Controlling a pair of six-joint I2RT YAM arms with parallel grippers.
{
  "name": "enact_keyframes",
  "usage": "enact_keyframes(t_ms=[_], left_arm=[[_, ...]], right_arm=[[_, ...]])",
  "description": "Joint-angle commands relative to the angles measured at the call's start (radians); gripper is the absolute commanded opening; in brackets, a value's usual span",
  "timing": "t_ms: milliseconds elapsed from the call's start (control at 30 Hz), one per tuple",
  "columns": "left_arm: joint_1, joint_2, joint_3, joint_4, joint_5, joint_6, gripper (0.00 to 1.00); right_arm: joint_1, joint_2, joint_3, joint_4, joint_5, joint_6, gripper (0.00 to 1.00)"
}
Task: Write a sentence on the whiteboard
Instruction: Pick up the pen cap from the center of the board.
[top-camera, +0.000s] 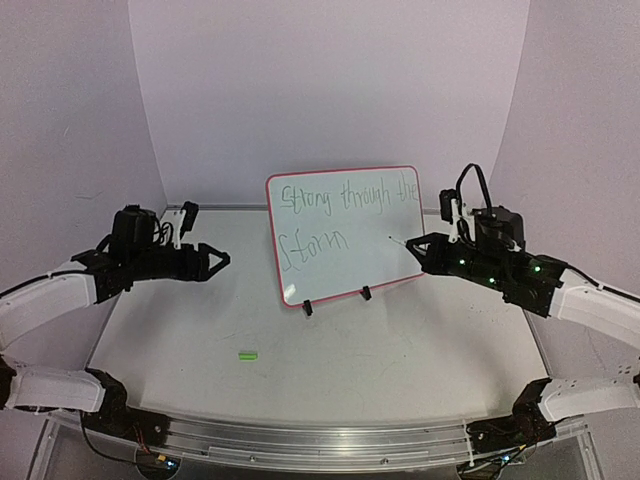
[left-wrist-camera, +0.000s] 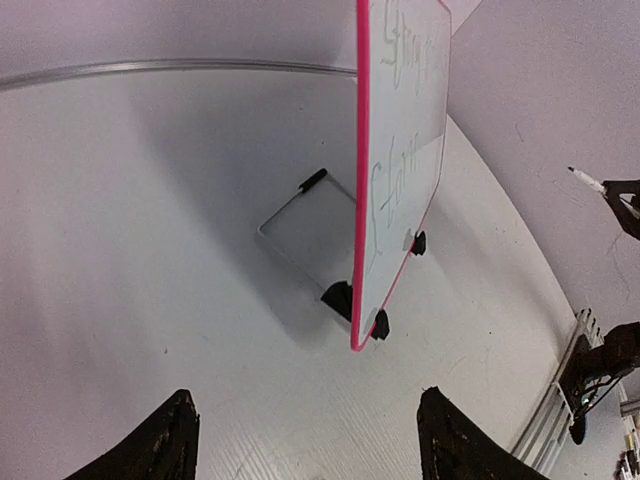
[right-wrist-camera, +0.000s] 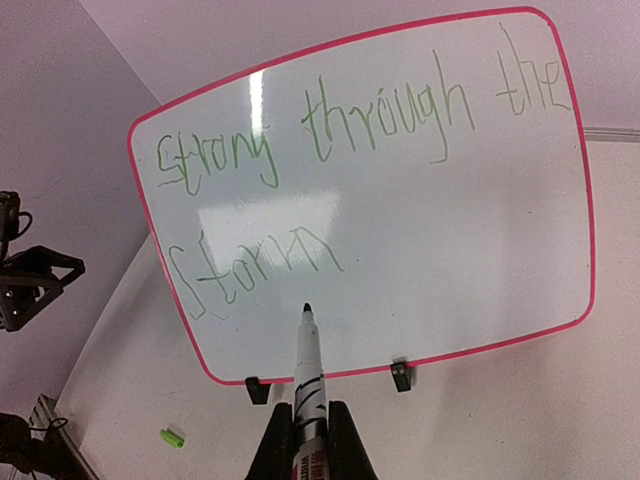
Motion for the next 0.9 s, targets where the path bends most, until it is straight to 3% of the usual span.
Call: enact_keyframes(t_ms=[0, 133, 300, 867], left_arm=[[-0.025, -0.135, -0.186, 0.066, -0.040, -0.173, 0.74], [-0.065, -0.212, -0.289, 0.060, -0.022, -0.221, 0.73], [-0.103, -0.190, -0.337, 0.063, -0.005, -0.241, 0.72], [-0.299, 0.246, -0.208, 0.176, 0.002, -0.150, 0.71]], right_arm=[[-0.003, -0.076, -0.058, -0.065, -0.024, 0.021, 0.00], [0.005, -0.107, -0.105, -0.081, -0.053, 0.058, 0.00], [0.019, -0.100, -0.141, -0.064, -0.085, 0.111, 0.00], [0.032, -0.049, -0.175, -0.002, -0.103, 0.204, 0.00]])
